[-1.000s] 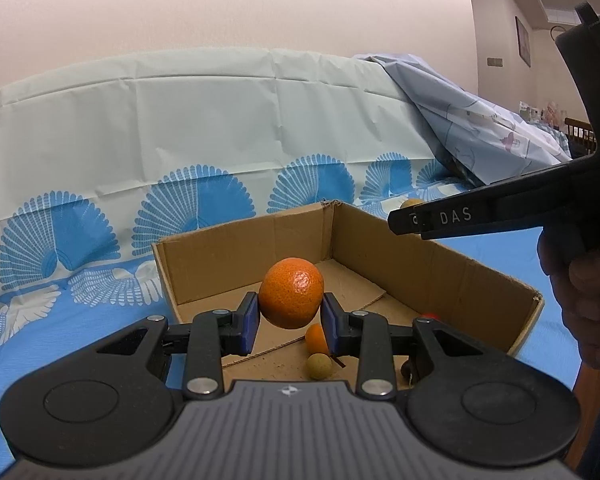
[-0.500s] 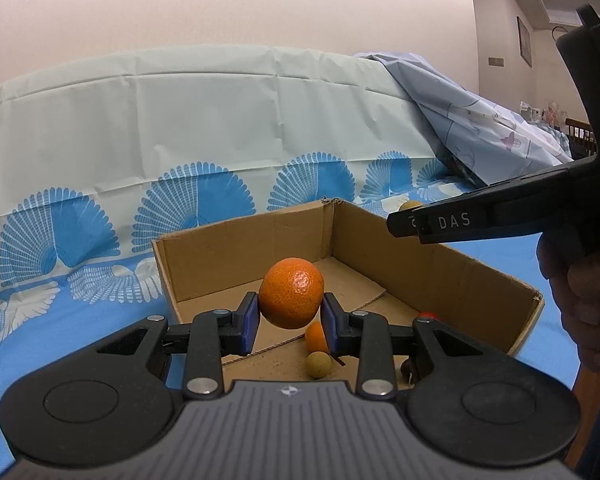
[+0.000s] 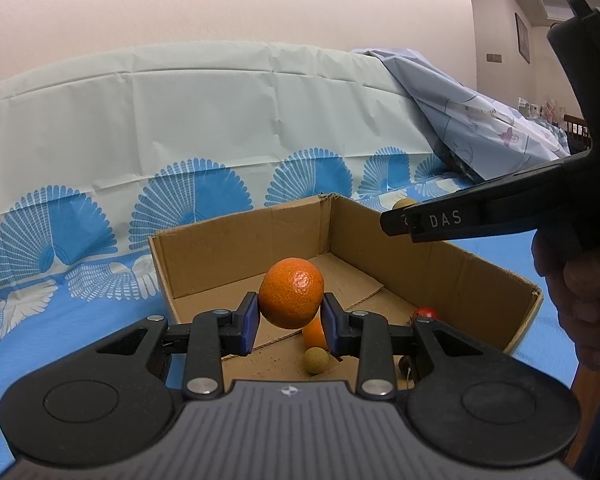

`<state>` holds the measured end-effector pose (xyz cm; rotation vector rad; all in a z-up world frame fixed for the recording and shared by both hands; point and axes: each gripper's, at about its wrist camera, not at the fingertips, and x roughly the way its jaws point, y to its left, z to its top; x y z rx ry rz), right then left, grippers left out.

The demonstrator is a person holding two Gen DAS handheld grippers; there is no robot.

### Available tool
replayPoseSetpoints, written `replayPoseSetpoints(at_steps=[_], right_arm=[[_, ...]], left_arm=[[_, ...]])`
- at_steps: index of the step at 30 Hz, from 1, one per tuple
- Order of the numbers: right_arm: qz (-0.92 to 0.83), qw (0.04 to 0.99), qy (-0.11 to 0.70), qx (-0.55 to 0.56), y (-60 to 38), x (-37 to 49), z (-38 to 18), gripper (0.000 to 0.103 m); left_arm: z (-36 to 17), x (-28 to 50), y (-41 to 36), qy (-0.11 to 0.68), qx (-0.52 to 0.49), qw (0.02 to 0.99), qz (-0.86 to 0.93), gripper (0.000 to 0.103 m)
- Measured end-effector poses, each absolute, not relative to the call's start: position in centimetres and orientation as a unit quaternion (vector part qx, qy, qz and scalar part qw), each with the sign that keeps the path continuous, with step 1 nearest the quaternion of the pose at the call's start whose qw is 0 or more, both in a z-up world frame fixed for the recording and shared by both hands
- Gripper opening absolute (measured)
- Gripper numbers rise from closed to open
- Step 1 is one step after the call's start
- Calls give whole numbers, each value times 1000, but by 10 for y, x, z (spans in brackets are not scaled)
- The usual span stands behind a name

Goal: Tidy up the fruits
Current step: 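Open the left gripper to drop the orange while the right releases the yellow-green fruit, then move both open grippers out of the box toward the tomato and cherry on the sheet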

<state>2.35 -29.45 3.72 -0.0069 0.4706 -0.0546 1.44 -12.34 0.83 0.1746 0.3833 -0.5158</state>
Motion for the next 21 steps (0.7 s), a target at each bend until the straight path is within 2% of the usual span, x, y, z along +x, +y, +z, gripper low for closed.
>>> replayPoseSetpoints(at_steps=[1,2,3,4,13,14,17,21], right_arm=[[-29,972,235,-4,-295,24,37,30],[-31,971,238,-6,-294,25,36,38],[-33,970,239,-5,-295,25,36,45],[-34,970,239,-4,-294,26,36,54],[-40,970,238,-1,-293,26,36,57],[-41,971,237,0,-292,26,37,57],[-42,972,231,3,-288,25,38,57],[-41,977,207,6,-277,20,43,57]], left_arm=[[8,14,-124,189,86,945,-252,38],[8,15,-124,191,88,945,-251,44],[7,15,-125,191,89,946,-247,58],[7,15,-125,188,90,947,-243,62],[10,12,-125,178,87,950,-241,62],[11,11,-123,176,86,950,-241,59],[13,10,-118,176,82,952,-239,37],[17,11,-100,181,81,954,-223,14]])
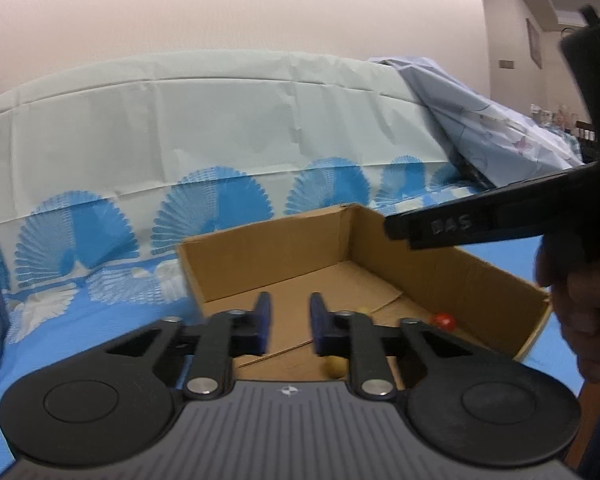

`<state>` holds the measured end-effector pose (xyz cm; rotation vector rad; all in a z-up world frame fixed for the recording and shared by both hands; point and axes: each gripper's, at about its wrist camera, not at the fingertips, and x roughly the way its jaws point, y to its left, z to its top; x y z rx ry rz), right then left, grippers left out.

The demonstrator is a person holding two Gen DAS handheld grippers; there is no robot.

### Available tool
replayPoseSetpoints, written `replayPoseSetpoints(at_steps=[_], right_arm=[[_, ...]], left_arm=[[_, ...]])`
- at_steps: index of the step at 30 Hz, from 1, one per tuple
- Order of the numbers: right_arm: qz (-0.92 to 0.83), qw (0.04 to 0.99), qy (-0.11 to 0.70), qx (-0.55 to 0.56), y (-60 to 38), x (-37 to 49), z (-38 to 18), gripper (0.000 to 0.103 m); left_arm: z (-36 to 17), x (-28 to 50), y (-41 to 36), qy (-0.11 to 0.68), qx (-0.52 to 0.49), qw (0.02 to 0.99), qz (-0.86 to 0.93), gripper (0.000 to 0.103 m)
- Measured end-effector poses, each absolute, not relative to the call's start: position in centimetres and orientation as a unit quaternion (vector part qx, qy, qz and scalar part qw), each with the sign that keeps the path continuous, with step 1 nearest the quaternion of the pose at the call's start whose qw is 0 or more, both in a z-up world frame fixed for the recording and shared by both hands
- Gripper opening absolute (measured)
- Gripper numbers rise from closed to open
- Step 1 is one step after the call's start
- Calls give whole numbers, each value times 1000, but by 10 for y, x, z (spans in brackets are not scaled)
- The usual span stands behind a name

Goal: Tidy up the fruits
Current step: 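Move both open grippers out of the box toward the tomato and cherry on the sheet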

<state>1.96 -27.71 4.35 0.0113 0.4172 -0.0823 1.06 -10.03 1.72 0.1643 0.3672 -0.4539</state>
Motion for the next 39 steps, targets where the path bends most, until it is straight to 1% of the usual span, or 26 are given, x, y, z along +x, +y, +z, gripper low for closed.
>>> replayPoseSetpoints(at_steps=[1,2,3,7,10,12,15,16,18,20,25,32,34,35,37,39], right_arm=[[-39,979,202,7,-274,18,45,54],[-37,979,198,10,-271,17,45,49],[-34,980,195,13,-268,16,46,46],[-14,981,190,27,-252,14,49,42],[3,982,186,27,-236,13,51,42],[15,982,187,26,-226,13,51,42],[34,981,189,25,-208,13,51,42],[41,981,188,24,-201,13,51,42],[55,980,190,22,-188,13,51,42],[73,978,194,20,-174,15,49,42],[120,969,215,7,-134,25,40,44],[170,958,228,-23,-84,38,24,44],[178,955,235,-22,-74,44,19,42],[182,954,237,-20,-70,46,17,38],[189,951,242,-17,-60,53,11,34],[193,948,251,-16,-52,62,4,34]], left_arm=[[19,12,-93,185,75,955,-219,13],[21,12,-85,191,69,955,-216,10],[25,13,-78,193,66,956,-213,10],[49,14,-42,185,79,959,-198,10],[61,15,-15,173,114,961,-182,11],[59,19,4,180,125,962,-161,12],[36,25,33,216,114,963,-115,12],[28,36,37,262,120,952,-101,13],[29,44,51,275,95,955,-63,13],[31,47,68,280,51,957,-61,13],[32,54,92,288,-13,956,-46,13],[30,64,89,300,19,954,-17,13],[28,68,92,301,25,953,-4,13],[28,68,95,302,21,953,0,13],[27,70,104,304,7,953,10,12],[28,71,114,303,-7,953,24,11]])
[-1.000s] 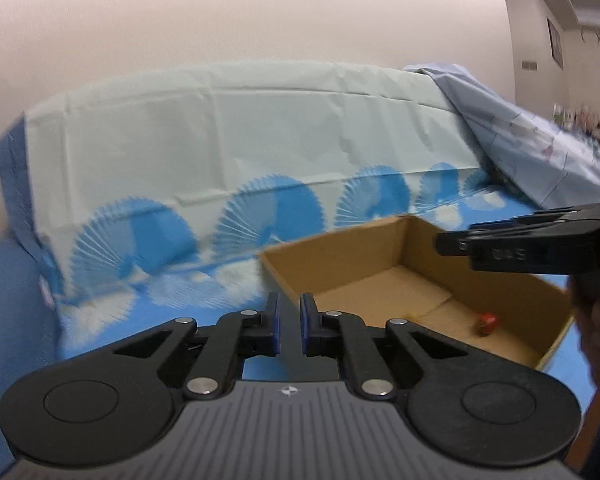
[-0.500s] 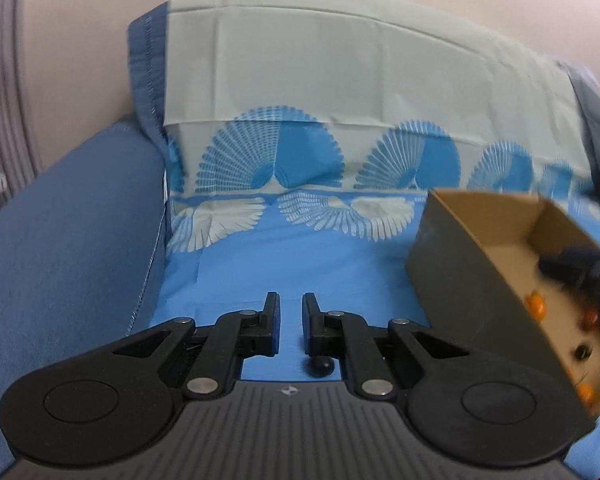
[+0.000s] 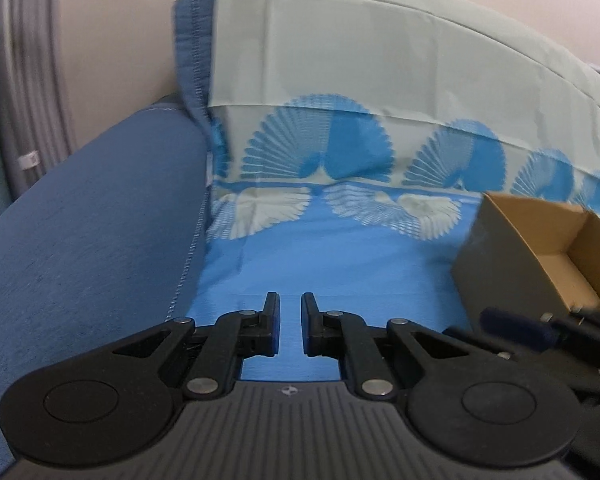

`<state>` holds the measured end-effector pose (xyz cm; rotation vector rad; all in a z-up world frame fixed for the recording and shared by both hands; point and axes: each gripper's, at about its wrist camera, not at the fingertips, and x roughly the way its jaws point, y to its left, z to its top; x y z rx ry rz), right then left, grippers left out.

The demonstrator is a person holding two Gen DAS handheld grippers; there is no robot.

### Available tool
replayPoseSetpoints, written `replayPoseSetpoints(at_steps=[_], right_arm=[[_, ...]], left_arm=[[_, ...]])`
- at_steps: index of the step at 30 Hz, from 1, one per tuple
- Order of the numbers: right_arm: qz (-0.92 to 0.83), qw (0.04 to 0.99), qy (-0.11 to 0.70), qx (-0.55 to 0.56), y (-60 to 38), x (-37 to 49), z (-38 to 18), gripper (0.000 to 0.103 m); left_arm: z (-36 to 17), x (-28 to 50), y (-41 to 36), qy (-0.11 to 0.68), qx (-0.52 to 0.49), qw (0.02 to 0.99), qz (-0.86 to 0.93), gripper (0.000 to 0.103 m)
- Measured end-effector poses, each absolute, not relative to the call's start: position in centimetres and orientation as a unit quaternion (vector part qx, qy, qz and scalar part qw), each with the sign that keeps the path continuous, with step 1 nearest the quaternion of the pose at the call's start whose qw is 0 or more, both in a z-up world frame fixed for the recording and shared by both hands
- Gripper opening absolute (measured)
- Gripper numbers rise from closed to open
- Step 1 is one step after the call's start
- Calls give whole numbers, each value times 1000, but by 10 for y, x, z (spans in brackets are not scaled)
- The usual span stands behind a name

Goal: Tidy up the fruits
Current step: 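Move both open grippers out of the box toward the tomato and cherry on the sheet, then grasp the dark cherry with the right gripper while the left grasps the red tomato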

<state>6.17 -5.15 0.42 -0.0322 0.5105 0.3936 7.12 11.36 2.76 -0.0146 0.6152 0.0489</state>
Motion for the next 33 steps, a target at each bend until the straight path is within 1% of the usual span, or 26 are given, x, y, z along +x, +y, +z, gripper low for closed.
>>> replayPoseSetpoints(at_steps=[4,9,10,14,17,19,20,21,22,33], right_arm=[[198,938,282,-22,-29,85,-16,34],[182,927,328,-27,-9,112,-44,34],[173,925,337,-32,-6,115,-51,34],[148,915,371,-50,2,130,-74,44],[144,907,392,-49,2,139,-87,44],[144,909,387,-49,2,140,-88,44],[148,909,386,-51,2,138,-88,41],[154,909,385,-51,2,138,-87,36],[159,908,383,-51,2,136,-87,27],[154,914,369,-58,-20,119,-64,27]], left_arm=[[28,76,125,305,-23,951,50,11],[24,80,120,314,-13,948,49,11],[24,80,118,315,-10,948,47,11],[20,82,108,316,4,948,36,12],[19,83,105,316,9,948,34,12],[19,83,105,316,9,948,34,12],[19,83,105,316,9,948,34,12],[19,83,105,316,9,948,35,12],[19,84,106,317,9,948,35,12],[14,91,108,333,5,942,43,12]])
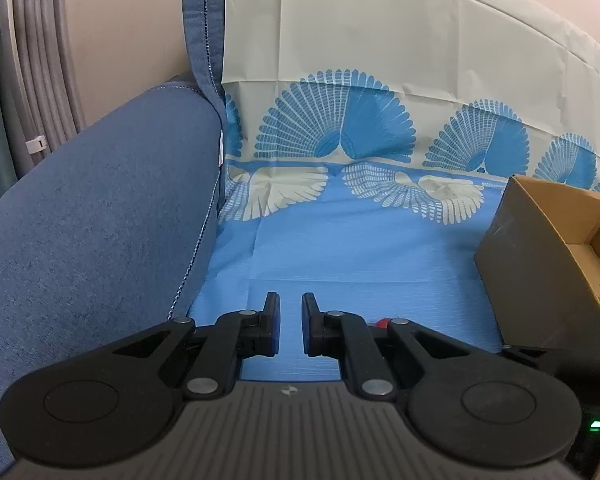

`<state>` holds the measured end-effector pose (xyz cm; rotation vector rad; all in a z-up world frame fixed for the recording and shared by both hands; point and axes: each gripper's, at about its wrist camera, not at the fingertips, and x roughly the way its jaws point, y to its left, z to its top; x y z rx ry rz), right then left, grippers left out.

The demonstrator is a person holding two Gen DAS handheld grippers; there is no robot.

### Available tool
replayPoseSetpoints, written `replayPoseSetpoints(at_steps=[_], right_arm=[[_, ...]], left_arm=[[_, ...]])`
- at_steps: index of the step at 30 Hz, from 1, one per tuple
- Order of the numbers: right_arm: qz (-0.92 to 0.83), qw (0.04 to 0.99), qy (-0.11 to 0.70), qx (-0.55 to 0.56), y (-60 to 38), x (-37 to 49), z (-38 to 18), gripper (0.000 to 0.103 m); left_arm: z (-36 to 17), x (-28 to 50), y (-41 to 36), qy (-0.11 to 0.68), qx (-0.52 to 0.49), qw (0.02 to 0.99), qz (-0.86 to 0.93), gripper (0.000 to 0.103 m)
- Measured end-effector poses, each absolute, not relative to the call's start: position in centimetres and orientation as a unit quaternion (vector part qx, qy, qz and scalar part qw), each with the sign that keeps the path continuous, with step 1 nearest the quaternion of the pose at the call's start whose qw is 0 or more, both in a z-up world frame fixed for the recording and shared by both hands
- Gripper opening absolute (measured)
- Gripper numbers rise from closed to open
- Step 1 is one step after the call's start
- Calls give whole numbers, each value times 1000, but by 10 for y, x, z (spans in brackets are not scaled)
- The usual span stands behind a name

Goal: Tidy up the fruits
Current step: 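Grasp the dark cherry with the right gripper while the left grasps the red tomato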

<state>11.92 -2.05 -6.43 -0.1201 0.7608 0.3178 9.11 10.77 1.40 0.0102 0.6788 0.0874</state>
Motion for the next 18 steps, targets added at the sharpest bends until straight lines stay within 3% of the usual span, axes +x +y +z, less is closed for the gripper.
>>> replayPoseSetpoints(at_steps=[12,18], right_arm=[[169,898,390,-113,-40,90,-62,27],[186,893,398,-100,-42,75,-57,27]], left_arm=[[4,103,96,369,-14,929,14,12],[-19,126,101,424,-84,902,-21,14]])
